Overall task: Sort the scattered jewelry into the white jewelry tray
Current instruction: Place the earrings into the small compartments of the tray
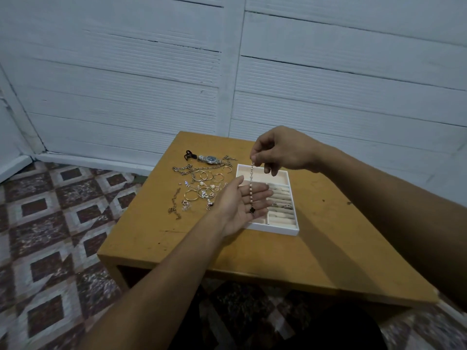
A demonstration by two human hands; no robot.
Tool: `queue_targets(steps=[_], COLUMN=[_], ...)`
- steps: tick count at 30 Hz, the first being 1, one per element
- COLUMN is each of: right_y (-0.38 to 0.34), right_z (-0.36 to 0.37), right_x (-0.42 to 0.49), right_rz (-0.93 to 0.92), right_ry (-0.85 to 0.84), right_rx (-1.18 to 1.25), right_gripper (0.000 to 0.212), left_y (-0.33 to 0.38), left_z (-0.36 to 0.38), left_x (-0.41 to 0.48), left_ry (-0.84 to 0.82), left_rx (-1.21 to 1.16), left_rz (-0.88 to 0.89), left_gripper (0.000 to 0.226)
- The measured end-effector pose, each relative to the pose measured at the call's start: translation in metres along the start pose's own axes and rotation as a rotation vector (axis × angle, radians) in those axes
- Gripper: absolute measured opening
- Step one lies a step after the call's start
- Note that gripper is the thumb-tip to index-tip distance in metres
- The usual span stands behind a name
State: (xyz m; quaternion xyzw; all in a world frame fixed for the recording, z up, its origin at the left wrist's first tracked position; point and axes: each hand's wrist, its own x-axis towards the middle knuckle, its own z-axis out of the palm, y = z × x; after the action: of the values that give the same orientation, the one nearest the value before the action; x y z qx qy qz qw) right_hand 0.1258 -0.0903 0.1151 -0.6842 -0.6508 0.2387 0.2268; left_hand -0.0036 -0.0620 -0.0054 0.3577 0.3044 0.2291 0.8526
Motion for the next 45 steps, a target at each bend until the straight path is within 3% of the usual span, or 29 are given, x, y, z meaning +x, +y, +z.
queue_targets(steps=[16,21,31,45], right_y=[0.027,0.031,0.038,0.048], right_z=[0.012,0.027,0.044,0.059], right_x=[0.0,-0.005,-0.013,-0.02], right_rz=[0.093,0.093,0.135,0.194], right_ry=[0.135,0.083,-0.002,-0.011], right_rx=[-0.135,-0.175,-0.193,-0.171], right_gripper=[0.005,0.01,0.014,0.015], left_y=[-0.013,-0.014,-0.008,-0.005], left_z=[0.003,0.002,-0.002,-0.001], left_x=[0.01,0.013,0.016,0.017], left_ry=[0.021,0.033,0.132,0.138], left_rx=[-0.363,-0.419,-0.36,-0.221], left_rz=[-0.104,-0.106,-0.056,-0.081], left_gripper=[0.053,0.051,0.049,0.056])
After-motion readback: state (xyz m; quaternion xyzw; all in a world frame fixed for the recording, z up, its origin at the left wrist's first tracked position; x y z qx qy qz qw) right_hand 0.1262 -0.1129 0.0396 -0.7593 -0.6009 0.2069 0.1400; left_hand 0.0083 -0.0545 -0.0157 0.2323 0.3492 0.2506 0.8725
